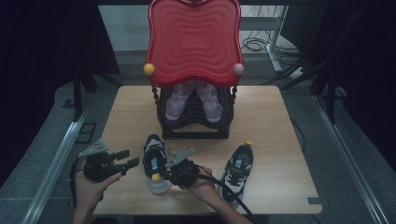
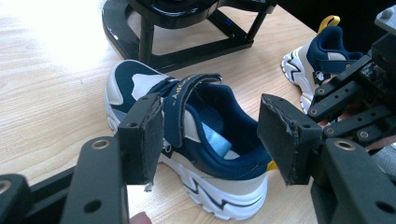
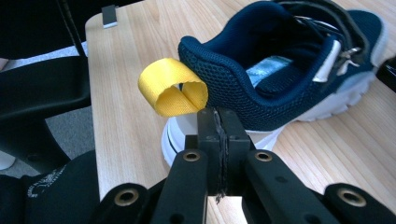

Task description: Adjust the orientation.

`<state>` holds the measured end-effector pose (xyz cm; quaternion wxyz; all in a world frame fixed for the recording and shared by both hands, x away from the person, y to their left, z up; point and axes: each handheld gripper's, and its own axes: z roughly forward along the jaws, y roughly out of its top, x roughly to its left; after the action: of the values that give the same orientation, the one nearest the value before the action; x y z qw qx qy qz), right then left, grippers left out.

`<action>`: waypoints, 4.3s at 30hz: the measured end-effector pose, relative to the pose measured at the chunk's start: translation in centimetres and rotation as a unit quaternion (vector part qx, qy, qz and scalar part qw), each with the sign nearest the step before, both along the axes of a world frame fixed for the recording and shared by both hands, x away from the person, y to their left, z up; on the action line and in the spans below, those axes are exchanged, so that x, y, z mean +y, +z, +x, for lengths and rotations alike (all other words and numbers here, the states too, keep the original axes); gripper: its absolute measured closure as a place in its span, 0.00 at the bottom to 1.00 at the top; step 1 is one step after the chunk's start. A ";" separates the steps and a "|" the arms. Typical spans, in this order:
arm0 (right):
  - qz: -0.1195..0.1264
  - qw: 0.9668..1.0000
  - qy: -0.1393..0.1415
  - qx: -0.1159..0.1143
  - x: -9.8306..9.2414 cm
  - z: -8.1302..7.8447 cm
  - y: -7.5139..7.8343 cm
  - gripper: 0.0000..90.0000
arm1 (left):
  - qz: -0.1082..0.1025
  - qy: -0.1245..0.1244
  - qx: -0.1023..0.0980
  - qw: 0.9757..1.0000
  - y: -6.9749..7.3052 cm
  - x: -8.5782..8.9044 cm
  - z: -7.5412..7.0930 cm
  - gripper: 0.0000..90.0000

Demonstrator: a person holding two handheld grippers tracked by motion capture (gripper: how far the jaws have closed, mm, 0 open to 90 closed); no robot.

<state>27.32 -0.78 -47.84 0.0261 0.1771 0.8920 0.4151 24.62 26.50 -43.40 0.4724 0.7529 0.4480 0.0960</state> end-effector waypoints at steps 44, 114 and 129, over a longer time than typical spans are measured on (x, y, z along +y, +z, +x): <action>-0.007 1.000 0.016 0.003 4.1 0.8 -1.2 1.00 | -0.006 0.015 -0.006 1.000 0.2 1.4 -0.2 0.46; 0.077 0.987 -0.136 -0.045 -13.4 -1.8 2.4 0.99 | 0.008 0.012 0.010 1.000 -0.6 0.4 0.1 0.45; 0.084 0.973 -0.208 -0.059 -19.9 -2.9 2.8 0.99 | 0.007 -0.006 0.011 1.000 -0.6 -0.4 0.5 0.45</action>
<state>24.39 -20.70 -45.05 0.1498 0.3358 0.7944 0.4835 25.12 26.05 -44.02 0.4625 0.7600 0.4479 0.0884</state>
